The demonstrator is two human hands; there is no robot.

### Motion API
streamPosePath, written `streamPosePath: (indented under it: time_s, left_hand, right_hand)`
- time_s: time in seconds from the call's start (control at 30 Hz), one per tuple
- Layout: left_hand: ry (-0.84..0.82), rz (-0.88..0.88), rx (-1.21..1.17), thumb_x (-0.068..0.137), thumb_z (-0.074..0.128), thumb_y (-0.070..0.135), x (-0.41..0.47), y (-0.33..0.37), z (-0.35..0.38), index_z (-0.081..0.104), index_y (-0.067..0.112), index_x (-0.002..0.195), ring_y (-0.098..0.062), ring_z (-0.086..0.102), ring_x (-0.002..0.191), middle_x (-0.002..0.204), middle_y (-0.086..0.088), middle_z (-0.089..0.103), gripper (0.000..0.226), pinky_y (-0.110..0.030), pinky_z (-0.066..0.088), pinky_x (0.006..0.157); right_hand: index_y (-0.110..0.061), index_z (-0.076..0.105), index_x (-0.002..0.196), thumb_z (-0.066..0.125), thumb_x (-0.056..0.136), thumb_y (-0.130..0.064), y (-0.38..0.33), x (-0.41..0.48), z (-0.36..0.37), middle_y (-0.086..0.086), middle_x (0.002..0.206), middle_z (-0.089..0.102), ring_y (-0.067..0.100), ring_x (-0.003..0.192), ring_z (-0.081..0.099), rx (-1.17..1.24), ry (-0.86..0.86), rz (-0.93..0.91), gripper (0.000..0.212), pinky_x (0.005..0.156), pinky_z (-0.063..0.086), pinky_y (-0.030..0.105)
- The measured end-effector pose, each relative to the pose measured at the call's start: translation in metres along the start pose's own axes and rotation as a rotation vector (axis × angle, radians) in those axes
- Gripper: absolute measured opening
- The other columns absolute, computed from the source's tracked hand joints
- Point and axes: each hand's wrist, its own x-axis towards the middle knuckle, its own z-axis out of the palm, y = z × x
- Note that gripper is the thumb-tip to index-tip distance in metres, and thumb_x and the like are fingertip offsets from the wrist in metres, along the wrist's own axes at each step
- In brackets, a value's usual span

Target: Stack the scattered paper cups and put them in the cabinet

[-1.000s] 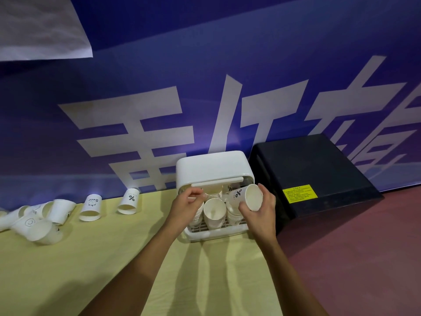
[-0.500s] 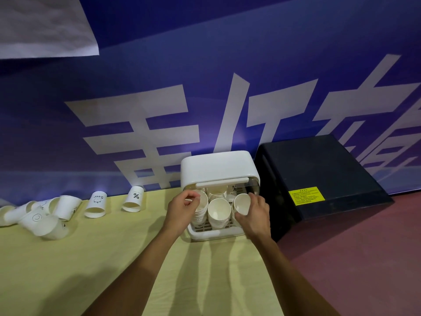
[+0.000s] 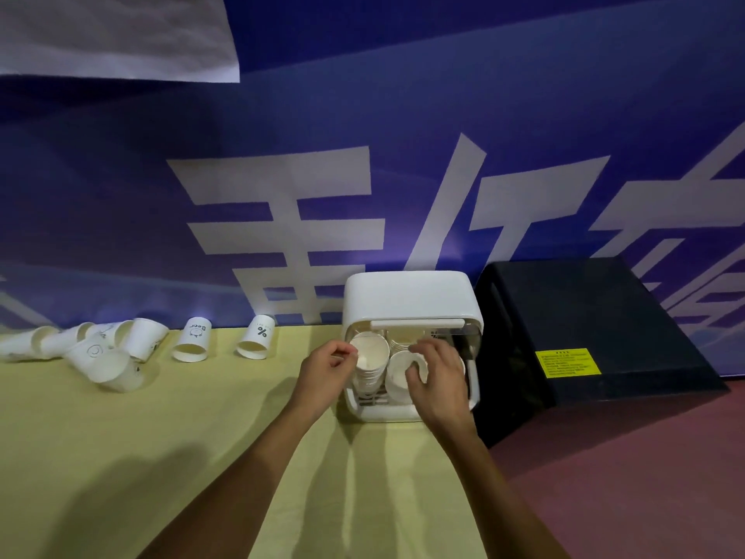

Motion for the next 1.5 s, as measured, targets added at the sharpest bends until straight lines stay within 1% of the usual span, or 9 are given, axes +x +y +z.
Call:
streamPosePath:
  time_s: [0.17,0.33,0.6,0.8,0.97,1.03,1.2,1.33,1.5]
  left_hand:
    - [0.024,-0.040,0.006,0.092,0.065,0.021,-0.003,-0.024,-0.037,0.070,0.023,0.092,-0.001,0.064,0.082,0.090,0.012,0.071,0.005,-0.006,0.043,0.066]
    - [0.130,-0.153,-0.027,0.090,0.066,0.016,0.000,-0.069,-0.100,0.069,0.018,0.092,-0.002,0.064,0.083,0.094,0.007,0.071,0.004,-0.005,0.042,0.068]
    - [0.243,-0.439,-0.065,0.083,0.077,0.031,0.030,-0.152,-0.188,0.059,0.016,0.111,-0.018,0.059,0.097,0.113,-0.004,0.059,0.036,-0.026,0.044,0.080]
    - [0.295,-0.523,-0.124,0.077,0.082,0.034,0.077,-0.189,-0.221,0.045,0.013,0.130,-0.025,0.060,0.109,0.130,-0.014,0.050,0.068,-0.028,0.046,0.090]
    - [0.388,-0.544,-0.081,0.073,0.085,0.038,0.121,-0.201,-0.224,0.025,0.011,0.147,-0.032,0.047,0.125,0.140,-0.013,0.036,0.100,-0.034,0.041,0.099]
    - [0.412,-0.563,-0.070,0.072,0.085,0.042,0.132,-0.203,-0.221,0.020,0.013,0.150,-0.034,0.042,0.130,0.145,-0.014,0.033,0.105,-0.036,0.040,0.099]
    - [0.488,-0.598,0.037,0.067,0.084,0.051,0.145,-0.207,-0.205,0.026,0.014,0.144,-0.037,0.036,0.128,0.136,-0.016,0.039,0.103,-0.044,0.039,0.100]
    - [0.523,-0.586,0.046,0.072,0.081,0.048,0.150,-0.212,-0.204,0.039,0.009,0.132,-0.039,0.044,0.119,0.127,-0.017,0.049,0.084,-0.044,0.042,0.094]
    - [0.500,-0.564,-0.048,0.065,0.079,0.046,0.142,-0.213,-0.216,0.047,0.009,0.120,-0.038,0.055,0.108,0.115,-0.012,0.056,0.074,-0.045,0.050,0.091]
  right_hand:
    - [-0.021,0.067,0.113,0.051,0.092,-0.024,-0.059,0.000,0.038,-0.006,0.121,0.060,0.011,0.111,0.055,0.115,-0.113,-0.202,0.027,0.092,0.046,0.027]
    - [-0.022,0.062,0.122,0.054,0.092,-0.024,-0.114,0.003,0.102,-0.008,0.123,0.058,0.009,0.108,0.057,0.126,-0.305,-0.222,0.031,0.089,0.049,0.027]
    - [-0.021,0.052,0.137,0.061,0.092,-0.042,-0.157,0.023,0.202,-0.001,0.130,0.060,0.018,0.106,0.063,0.057,-0.482,0.037,0.050,0.091,0.053,0.038]
    - [-0.014,0.045,0.142,0.071,0.088,-0.046,-0.164,0.042,0.258,0.009,0.137,0.058,0.028,0.116,0.059,0.034,-0.467,0.204,0.068,0.096,0.050,0.041]
    - [-0.008,0.030,0.150,0.072,0.081,-0.061,-0.164,0.064,0.304,0.019,0.143,0.049,0.037,0.128,0.049,0.087,-0.410,0.448,0.097,0.103,0.044,0.048]
    - [-0.005,0.031,0.148,0.072,0.081,-0.061,-0.164,0.069,0.320,0.021,0.140,0.050,0.039,0.125,0.049,0.085,-0.390,0.485,0.096,0.103,0.043,0.047]
    - [-0.003,0.039,0.138,0.070,0.083,-0.058,-0.171,0.072,0.340,0.021,0.131,0.054,0.041,0.120,0.049,0.090,-0.337,0.505,0.084,0.099,0.041,0.046]
    - [-0.008,0.041,0.132,0.063,0.079,-0.069,-0.172,0.077,0.346,0.016,0.123,0.058,0.038,0.110,0.056,0.176,-0.323,0.555,0.083,0.094,0.049,0.049]
    - [-0.014,0.042,0.121,0.069,0.083,-0.057,-0.171,0.080,0.340,0.014,0.117,0.060,0.031,0.096,0.062,0.207,-0.346,0.571,0.063,0.084,0.057,0.049]
